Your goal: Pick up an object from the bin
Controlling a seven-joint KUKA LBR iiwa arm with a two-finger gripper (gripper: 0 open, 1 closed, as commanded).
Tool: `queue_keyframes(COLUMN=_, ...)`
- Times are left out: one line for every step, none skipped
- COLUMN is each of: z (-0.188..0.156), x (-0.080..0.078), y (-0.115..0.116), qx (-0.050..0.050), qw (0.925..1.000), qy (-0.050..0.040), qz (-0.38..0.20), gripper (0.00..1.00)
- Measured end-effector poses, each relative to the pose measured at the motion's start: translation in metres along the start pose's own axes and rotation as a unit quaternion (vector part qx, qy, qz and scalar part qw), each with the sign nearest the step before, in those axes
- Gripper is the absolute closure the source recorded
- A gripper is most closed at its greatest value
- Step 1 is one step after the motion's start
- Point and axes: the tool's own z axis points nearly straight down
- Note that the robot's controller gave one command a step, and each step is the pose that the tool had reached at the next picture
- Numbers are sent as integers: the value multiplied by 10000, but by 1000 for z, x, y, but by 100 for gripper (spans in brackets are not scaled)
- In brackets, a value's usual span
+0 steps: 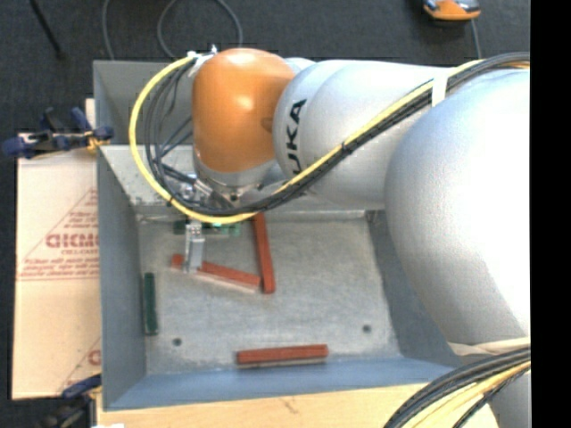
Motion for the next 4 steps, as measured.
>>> queue_keyframes(z=106, x=-35, y=-29, qx=-7, qw=10000, qy=-2, qz=89, gripper=0)
queue_keyframes(z=94, x=-40, y=-27, qx=-29, qw=9999, qy=-99, qz=103, gripper=100)
queue_keyframes(z=101, x=-36, y=-28, qx=-18, qw=9999, qy=-36, qz=106, gripper=0)
queue_keyframes(z=100, x=-21, y=-61, qx=-15, qw=9998, qy=-58, qz=181, gripper=0)
